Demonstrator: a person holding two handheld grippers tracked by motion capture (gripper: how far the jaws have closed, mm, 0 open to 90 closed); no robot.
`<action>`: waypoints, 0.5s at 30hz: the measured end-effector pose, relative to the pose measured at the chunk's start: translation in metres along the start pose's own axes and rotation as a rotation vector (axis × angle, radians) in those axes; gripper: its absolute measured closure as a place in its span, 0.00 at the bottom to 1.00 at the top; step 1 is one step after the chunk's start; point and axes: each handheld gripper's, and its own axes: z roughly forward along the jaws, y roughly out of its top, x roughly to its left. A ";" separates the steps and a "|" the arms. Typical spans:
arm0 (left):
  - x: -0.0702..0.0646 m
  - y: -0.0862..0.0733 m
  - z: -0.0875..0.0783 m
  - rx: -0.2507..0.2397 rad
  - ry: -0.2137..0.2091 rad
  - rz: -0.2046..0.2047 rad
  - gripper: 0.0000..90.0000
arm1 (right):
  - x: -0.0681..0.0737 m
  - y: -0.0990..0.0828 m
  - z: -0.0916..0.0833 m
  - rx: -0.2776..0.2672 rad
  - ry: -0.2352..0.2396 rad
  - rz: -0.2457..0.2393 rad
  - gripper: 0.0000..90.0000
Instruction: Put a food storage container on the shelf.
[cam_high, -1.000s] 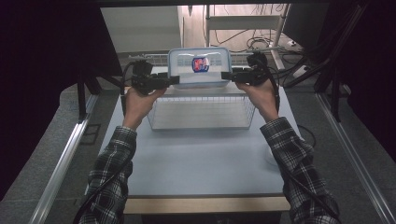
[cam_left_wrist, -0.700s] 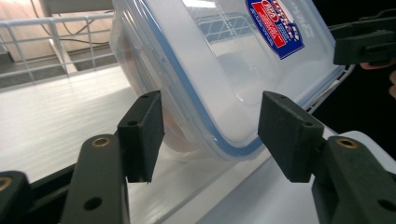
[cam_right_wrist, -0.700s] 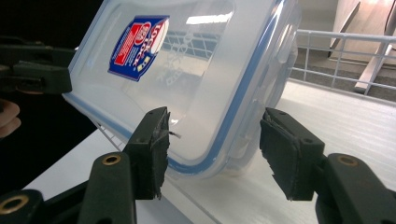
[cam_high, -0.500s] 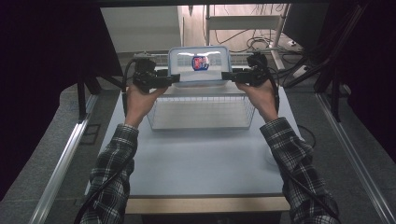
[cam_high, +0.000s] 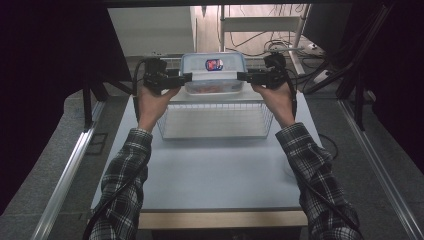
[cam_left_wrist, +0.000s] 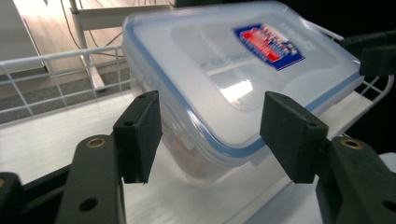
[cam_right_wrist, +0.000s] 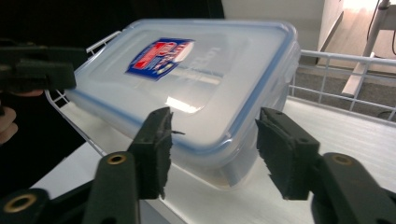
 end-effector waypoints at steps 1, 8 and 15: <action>0.001 0.001 0.001 0.005 0.007 0.008 0.45 | 0.001 0.000 0.002 0.014 -0.025 -0.022 0.52; -0.005 0.001 -0.001 -0.031 0.040 0.054 0.50 | 0.000 -0.002 0.002 -0.005 -0.020 -0.019 0.59; -0.016 -0.016 -0.017 -0.095 -0.001 0.078 0.74 | -0.001 -0.011 -0.003 0.008 -0.014 -0.039 0.72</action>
